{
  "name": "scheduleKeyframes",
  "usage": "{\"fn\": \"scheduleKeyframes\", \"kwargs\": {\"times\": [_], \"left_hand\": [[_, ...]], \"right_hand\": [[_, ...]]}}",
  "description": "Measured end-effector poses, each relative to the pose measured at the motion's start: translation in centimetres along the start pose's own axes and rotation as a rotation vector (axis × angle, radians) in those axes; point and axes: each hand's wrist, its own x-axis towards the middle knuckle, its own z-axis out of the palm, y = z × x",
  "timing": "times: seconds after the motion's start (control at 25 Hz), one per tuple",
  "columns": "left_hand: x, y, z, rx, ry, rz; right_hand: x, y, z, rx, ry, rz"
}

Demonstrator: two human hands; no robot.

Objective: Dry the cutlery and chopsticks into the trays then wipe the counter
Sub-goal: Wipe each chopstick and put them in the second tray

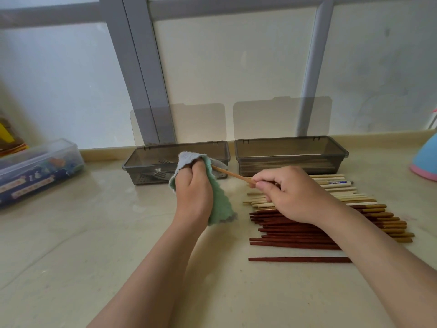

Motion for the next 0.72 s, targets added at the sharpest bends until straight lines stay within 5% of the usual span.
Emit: {"fn": "scheduleKeyframes", "kwargs": {"times": [0.28, 0.56, 0.72], "left_hand": [[-2.1, 0.0, 1.2, 0.133, -0.241, 0.142], [0.0, 0.0, 0.0, -0.027, 0.005, 0.028], [-2.1, -0.6, 1.3, 0.164, -0.273, 0.138]], "right_hand": [[0.1, -1.3, 1.9, 0.088, 0.022, -0.048], [-0.1, -0.4, 0.5, -0.026, -0.101, 0.044], [-0.2, -1.4, 2.4, 0.061, -0.056, -0.031]]}}
